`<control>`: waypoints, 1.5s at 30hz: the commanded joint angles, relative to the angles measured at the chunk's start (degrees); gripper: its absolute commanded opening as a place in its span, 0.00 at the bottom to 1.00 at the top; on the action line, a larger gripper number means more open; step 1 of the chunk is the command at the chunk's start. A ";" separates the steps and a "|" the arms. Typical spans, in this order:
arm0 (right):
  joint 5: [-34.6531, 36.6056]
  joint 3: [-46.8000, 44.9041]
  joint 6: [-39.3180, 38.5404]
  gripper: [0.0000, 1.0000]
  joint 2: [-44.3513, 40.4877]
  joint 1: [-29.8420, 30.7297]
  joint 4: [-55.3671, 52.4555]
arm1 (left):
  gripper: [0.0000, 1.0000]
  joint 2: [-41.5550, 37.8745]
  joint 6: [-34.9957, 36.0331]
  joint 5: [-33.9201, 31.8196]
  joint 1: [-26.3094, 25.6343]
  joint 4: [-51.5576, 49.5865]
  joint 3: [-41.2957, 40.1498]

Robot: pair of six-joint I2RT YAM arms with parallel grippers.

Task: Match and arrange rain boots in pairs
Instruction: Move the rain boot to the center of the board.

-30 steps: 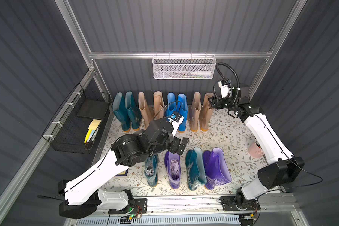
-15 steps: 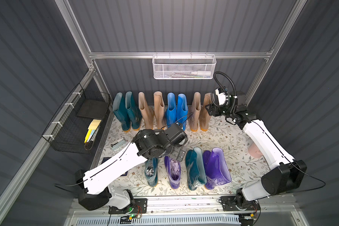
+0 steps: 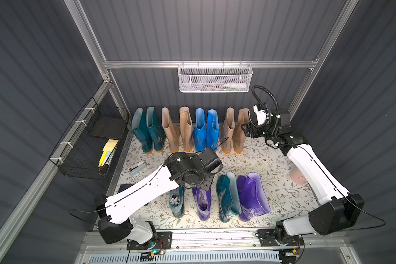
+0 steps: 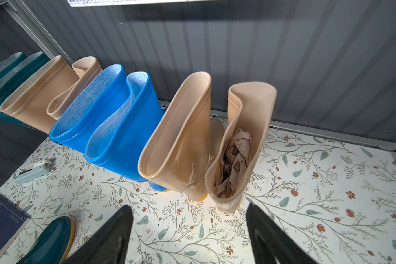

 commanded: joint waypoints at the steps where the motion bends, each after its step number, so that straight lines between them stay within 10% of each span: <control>1: -1.38 -0.34 0.27 0.78 -1.31 0.34 -0.44 | 0.23 -0.80 -0.35 0.67 -0.30 0.94 -1.46; 5: -0.73 -1.83 0.26 0.78 -3.91 1.71 -1.11 | 0.00 -1.14 -0.89 -1.98 -0.21 0.98 -0.90; 18: 0.88 -5.53 0.20 0.77 -11.48 7.40 -2.31 | 0.00 -1.60 -0.18 -14.19 2.99 3.81 2.77; 45: -1.80 -2.90 0.24 0.77 -15.59 16.33 -11.02 | 0.00 1.38 3.78 -11.65 19.86 20.68 -1.23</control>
